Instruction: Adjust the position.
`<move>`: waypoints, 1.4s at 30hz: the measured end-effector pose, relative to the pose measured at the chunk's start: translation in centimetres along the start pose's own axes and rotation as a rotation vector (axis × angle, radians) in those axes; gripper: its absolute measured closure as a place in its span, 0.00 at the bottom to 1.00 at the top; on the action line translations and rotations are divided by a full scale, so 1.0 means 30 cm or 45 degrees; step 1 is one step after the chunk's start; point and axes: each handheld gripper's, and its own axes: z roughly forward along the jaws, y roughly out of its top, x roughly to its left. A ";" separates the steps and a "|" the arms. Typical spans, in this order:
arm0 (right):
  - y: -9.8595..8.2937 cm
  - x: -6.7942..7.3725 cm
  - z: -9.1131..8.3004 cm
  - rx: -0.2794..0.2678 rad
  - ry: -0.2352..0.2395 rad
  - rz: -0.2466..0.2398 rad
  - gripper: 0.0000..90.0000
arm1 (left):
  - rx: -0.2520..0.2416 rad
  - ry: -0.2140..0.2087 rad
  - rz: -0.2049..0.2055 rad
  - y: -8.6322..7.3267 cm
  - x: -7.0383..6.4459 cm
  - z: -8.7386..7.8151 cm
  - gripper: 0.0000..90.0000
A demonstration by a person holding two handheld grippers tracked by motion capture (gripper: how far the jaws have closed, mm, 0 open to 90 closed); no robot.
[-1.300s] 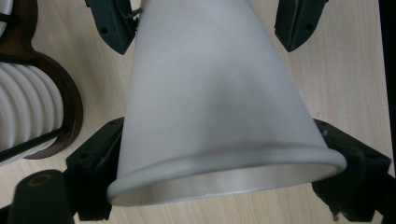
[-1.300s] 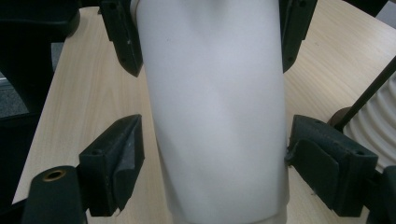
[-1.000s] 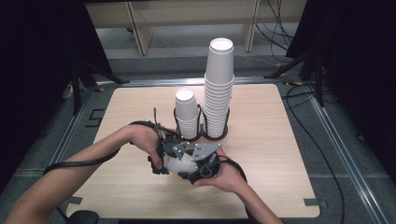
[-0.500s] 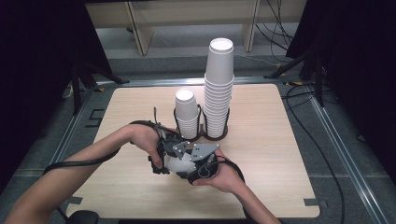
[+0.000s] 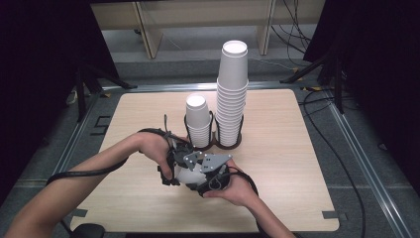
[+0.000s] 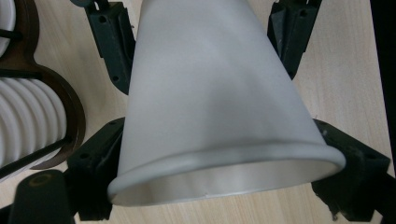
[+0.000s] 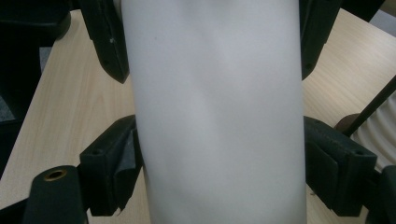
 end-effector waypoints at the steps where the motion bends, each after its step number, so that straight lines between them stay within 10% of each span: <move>1: -0.002 0.016 -0.004 0.027 0.014 0.093 0.23 | -0.003 -0.001 0.001 0.000 0.000 0.000 0.15; 5: -0.003 0.014 -0.005 0.033 0.017 0.082 0.24 | 0.046 0.005 0.062 0.003 0.009 -0.008 0.16; 15: -0.002 0.004 -0.006 0.019 0.009 0.006 0.25 | -0.011 0.011 0.018 0.006 -0.002 -0.009 0.16; 26: -0.004 0.014 -0.012 0.036 0.020 0.056 0.26 | -0.025 0.014 0.029 0.007 -0.005 -0.011 0.16; 34: -0.015 0.017 -0.020 -0.009 0.004 -0.004 0.26 | -0.126 0.047 0.043 -0.003 -0.015 -0.020 0.11; 42: -0.048 0.017 -0.058 -0.114 -0.074 -0.009 0.25 | -0.336 0.161 -0.079 -0.062 -0.009 -0.033 0.04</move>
